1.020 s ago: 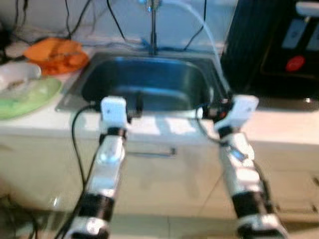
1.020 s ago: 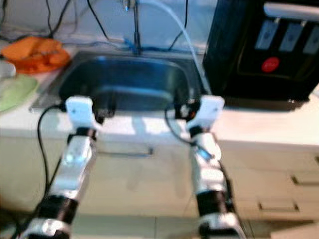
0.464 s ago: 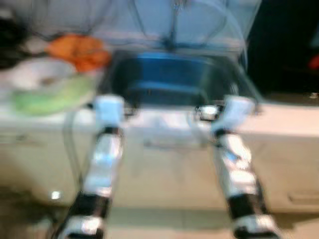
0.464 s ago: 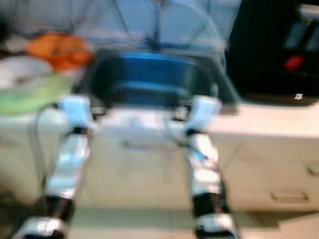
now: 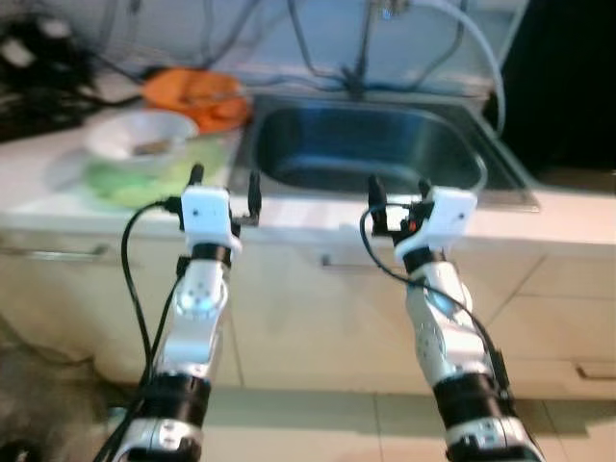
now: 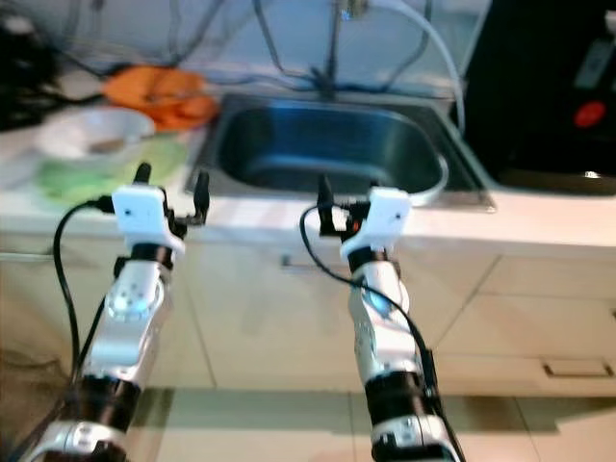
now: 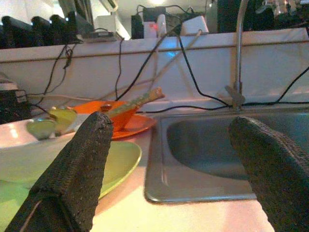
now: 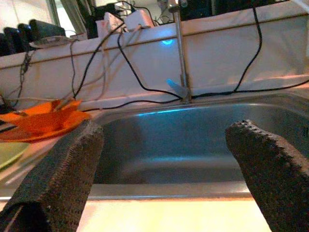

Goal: Kitchen organization

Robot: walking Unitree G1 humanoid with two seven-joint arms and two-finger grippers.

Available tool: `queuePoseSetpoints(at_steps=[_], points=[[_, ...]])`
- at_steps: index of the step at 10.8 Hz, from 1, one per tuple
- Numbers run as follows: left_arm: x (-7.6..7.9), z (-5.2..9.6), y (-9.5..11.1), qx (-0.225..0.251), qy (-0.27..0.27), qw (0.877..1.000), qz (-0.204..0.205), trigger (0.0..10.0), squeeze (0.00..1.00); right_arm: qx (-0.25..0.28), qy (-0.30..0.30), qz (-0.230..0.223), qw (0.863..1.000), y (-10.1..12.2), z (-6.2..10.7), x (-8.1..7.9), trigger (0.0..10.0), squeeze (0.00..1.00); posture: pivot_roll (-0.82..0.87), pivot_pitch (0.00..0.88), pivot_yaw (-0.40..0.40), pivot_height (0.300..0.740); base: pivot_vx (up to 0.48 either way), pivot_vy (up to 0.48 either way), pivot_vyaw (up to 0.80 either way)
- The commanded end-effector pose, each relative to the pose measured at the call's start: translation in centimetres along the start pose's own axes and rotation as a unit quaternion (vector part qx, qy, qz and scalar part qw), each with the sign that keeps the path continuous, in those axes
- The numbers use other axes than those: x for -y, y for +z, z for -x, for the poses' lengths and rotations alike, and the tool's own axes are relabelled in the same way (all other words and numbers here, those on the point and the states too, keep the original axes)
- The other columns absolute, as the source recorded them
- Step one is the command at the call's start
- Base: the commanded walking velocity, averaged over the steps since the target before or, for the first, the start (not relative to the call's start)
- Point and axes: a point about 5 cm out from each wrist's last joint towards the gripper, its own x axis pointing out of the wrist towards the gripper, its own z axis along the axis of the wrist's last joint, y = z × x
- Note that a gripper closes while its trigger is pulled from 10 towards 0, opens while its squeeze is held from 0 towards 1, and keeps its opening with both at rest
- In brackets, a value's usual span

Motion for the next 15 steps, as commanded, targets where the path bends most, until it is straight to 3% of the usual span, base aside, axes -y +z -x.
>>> queuePoseSetpoints(at_steps=[1,4,6,11,15], points=[[0.8,-0.19,0.43,0.008,-0.009,1.0,0.001,10.0,0.0,0.005,-0.008,0.005,1.0,0.41,-0.22,0.56,10.0,0.0,0.06,0.033,-0.005,0.74,0.0,0.0,0.0],[1.09,-0.09,0.43,0.008,-0.014,1.0,0.002,10.0,0.0,0.008,0.002,0.011,1.0,0.54,-0.17,0.4,10.0,0.0,0.06,0.035,-0.006,0.74,0.0,0.0,0.0],[1.1,-0.08,0.46,0.008,-0.016,1.0,0.005,10.0,0.0,0.008,0.003,0.016,1.0,0.44,-0.12,0.34,10.0,0.0,0.06,0.034,-0.004,0.74,0.0,0.0,0.79],[1.22,0.0,0.56,0.01,-0.022,1.0,0.007,10.0,0.0,0.003,-0.001,0.021,1.0,0.32,-0.12,0.5,10.0,0.0,0.06,0.035,-0.004,0.74,0.0,0.0,0.0],[1.08,-0.02,0.62,0.012,-0.018,1.0,0.006,10.0,0.0,0.006,-0.006,0.016,1.0,0.37,-0.12,0.62,10.0,0.0,0.06,0.037,-0.005,0.74,0.281,0.0,0.32]])
